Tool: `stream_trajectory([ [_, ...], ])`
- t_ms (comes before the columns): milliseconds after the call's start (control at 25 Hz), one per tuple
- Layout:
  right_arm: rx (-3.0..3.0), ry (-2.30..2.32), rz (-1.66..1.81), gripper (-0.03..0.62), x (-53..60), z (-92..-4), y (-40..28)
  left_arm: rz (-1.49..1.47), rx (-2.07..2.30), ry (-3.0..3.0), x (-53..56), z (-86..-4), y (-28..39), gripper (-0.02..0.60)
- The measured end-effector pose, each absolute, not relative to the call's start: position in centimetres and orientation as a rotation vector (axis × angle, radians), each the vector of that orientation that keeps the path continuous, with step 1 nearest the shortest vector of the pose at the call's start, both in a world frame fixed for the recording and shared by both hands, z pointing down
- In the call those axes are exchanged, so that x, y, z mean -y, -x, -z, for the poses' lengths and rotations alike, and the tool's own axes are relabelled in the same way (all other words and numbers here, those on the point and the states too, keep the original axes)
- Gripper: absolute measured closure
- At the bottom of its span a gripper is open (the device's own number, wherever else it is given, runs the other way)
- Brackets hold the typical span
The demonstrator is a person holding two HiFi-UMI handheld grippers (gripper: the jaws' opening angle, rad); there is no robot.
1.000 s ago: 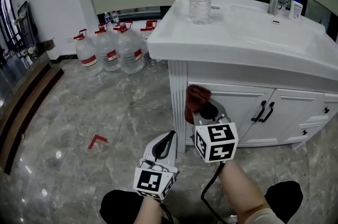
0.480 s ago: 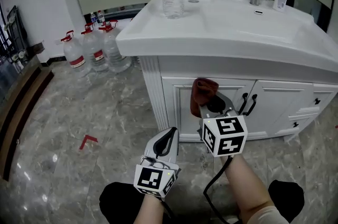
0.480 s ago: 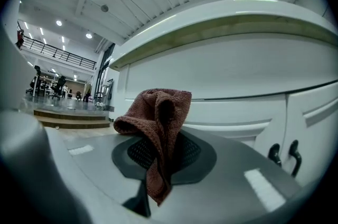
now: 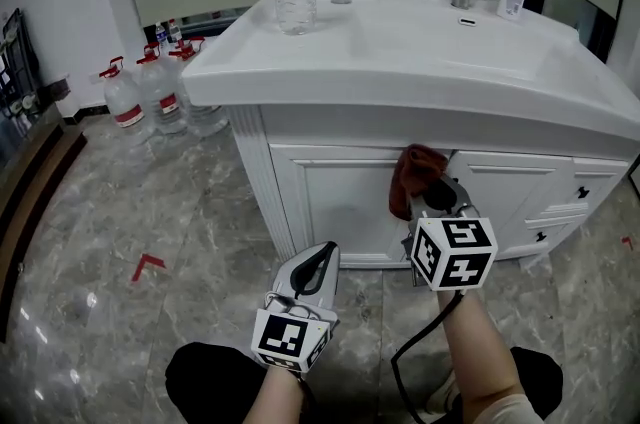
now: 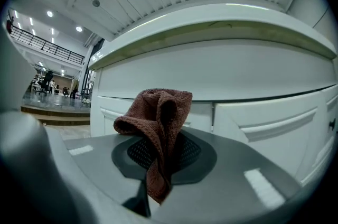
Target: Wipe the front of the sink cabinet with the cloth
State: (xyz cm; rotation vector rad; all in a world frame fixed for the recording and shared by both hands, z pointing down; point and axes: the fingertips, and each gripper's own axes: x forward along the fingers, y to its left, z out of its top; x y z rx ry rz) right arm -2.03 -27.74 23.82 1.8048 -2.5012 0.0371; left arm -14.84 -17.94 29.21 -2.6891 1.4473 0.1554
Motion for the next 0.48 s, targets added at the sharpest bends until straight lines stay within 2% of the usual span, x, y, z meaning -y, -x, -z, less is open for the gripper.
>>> stream_trajectory([
  [280,2.489,-1.878,-0.107,0.511,27.4,-24.0,-1.7,-0.154,-1.439,2.721,18.5,-30.4,13.5,0.58],
  [480,2.57,-1.779,-0.167,0.516,26.8,-25.0,1.8,-0.121,-1.463,2.689,18.4,-30.5,14.8,0.58],
])
